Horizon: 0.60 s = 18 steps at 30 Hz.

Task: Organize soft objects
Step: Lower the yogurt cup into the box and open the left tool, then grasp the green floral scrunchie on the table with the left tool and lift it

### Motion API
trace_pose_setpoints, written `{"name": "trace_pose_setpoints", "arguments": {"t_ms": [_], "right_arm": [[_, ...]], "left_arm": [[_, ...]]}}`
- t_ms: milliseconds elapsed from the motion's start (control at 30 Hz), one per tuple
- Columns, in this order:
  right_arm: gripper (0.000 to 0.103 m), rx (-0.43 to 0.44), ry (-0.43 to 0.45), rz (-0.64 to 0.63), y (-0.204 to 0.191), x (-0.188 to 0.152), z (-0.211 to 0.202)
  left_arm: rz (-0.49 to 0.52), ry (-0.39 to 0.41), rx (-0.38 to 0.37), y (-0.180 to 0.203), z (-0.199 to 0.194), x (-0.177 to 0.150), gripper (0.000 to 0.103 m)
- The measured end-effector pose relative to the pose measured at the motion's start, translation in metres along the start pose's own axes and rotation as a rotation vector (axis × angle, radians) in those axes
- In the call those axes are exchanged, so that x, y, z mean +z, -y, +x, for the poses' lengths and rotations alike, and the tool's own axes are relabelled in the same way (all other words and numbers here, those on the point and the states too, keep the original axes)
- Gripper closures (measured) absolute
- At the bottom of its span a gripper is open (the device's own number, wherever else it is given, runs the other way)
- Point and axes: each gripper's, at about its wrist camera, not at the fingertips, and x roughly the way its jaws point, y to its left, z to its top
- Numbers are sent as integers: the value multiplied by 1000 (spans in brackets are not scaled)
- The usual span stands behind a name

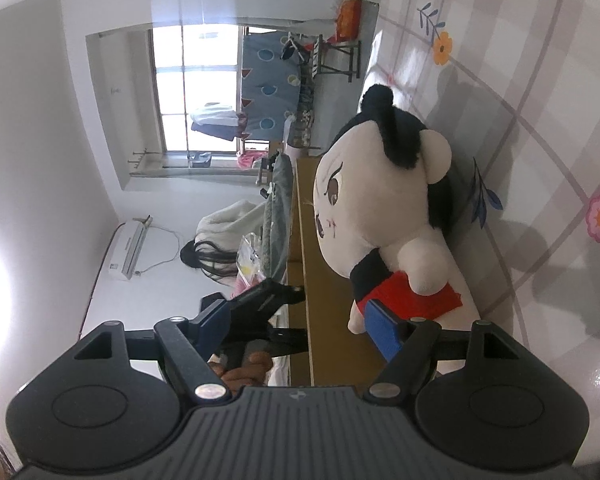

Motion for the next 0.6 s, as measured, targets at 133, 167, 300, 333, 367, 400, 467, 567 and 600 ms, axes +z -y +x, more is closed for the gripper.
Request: {"name": "trace_pose_setpoints", "arguments": {"t_ms": [133,167,300,333,367,400,467,567,600], "right_arm": [[18,-1,9,-3,-1,0,-1],[18,1,9,-2,-1,0,-1],[18,0,7,2,1,-2,0],[17,-1,8,1,0,-2,-1],[15,-3,10,-1,-1,-3,-1],[14,-5,12,-5,-2,-3,-2],[7,-11,21,-23,-7,-3,-5],[0,-29,47,-70,-15,-5,-11],[0,-37,57,-91,-19,-6,-13]], "left_arm": [[-19,11,-2,-5,0,2,31],[-29,8,-5,-7,1,2,31],[-47,20,-8,-7,5,-3,31],[-47,29,-12,-7,1,-5,31],[-42,40,-17,-6,-5,-7,29],[-35,57,-19,-5,-12,-11,26],[-12,103,-18,-2,-28,-20,25],[53,190,-6,11,-53,-38,19],[79,221,0,17,-61,-45,15]]}}
